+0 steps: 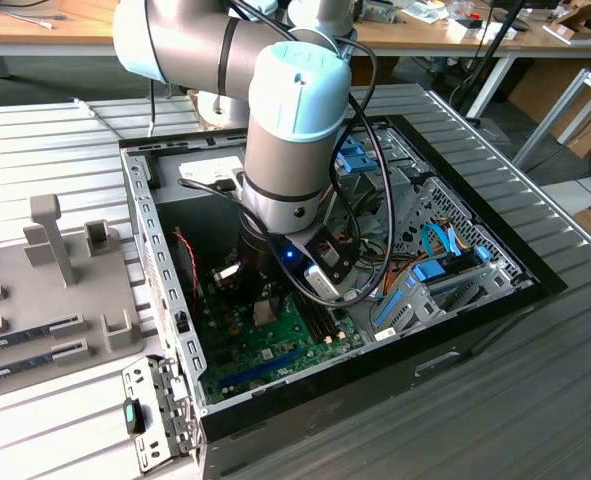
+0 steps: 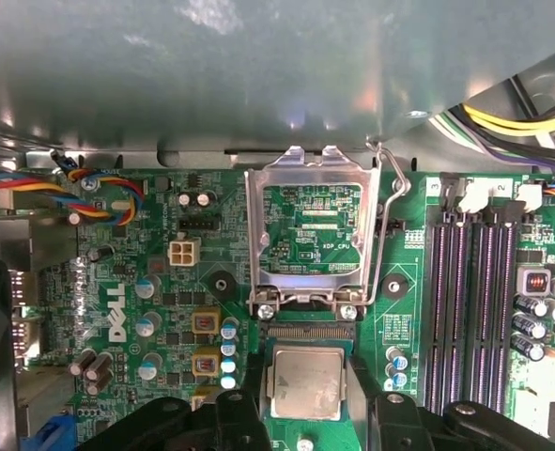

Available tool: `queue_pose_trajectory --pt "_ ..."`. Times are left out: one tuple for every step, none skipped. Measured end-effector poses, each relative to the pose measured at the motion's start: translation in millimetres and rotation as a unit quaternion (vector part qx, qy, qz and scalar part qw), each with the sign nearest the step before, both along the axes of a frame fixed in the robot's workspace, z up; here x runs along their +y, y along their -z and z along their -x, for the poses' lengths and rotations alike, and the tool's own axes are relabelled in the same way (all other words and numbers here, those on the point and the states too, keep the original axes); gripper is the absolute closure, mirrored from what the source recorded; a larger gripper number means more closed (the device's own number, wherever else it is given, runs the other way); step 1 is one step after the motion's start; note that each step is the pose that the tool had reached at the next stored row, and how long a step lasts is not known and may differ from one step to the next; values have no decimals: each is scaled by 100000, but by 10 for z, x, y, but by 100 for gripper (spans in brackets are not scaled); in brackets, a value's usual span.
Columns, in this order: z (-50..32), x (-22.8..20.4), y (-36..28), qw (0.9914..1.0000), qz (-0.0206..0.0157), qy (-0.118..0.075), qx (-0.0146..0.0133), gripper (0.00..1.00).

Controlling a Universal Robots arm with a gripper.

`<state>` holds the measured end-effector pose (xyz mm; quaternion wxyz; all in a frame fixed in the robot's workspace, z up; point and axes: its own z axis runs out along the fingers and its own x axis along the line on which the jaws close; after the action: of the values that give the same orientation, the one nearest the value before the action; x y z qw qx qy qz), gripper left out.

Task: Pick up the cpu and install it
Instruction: 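Place the cpu into insertion slot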

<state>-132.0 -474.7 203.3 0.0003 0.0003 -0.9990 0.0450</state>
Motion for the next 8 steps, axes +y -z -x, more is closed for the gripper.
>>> queue_pose_trajectory --pt "0 -4 0 100000 5 3 3 53" --pt "0 -4 1 100000 -5 8 -3 53" --pt "-1 -5 1 100000 -6 5 -4 53" --pt "-1 -6 1 100000 -11 3 -1 53" --pt "-1 -6 1 100000 -11 4 -1 53" --pt "-1 -6 2 100000 -13 4 -3 53" --pt "-1 -6 2 100000 -11 3 -1 53" --pt "-1 -7 2 100000 -12 3 -1 53"
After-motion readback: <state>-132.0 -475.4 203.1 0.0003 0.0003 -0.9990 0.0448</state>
